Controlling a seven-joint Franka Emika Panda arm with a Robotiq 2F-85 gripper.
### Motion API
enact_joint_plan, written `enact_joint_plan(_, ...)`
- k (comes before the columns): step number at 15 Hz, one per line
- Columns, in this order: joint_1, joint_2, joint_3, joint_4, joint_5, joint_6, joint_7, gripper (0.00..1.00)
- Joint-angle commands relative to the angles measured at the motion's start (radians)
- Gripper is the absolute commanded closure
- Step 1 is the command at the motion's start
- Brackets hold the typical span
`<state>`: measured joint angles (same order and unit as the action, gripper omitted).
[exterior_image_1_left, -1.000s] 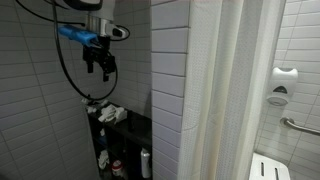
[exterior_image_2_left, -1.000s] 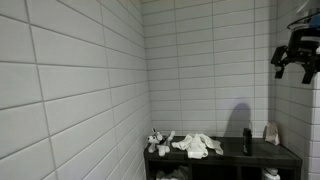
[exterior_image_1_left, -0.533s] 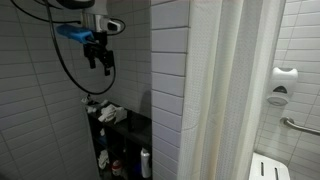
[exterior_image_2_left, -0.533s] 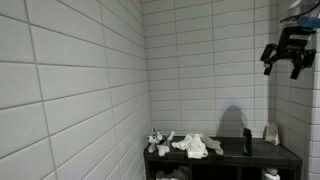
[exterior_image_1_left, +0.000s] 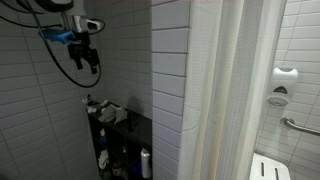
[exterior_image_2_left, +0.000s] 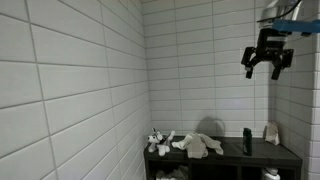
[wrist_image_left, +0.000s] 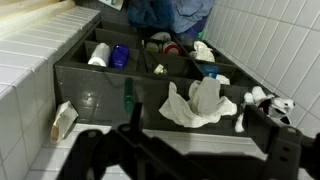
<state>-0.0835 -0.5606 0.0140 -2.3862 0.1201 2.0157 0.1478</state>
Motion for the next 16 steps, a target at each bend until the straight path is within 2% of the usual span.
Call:
enact_joint_plan(1,0.029,0.058,0.031,0.027,-0.012,-0.013,0.034,0.0)
enact_joint_plan(5,0.041,0.157,0.082,0.081,-0.031,0.009,0.114,0.0)
enact_joint_plan(8,0.051,0.216,0.109,0.105,-0.018,0.134,0.203,0.0)
enact_joint_plan(10,0.056,0.256,0.123,0.125,-0.025,0.173,0.249,0.0)
enact_joint_plan(16,0.053,0.375,0.13,0.171,-0.081,0.184,0.372,0.0)
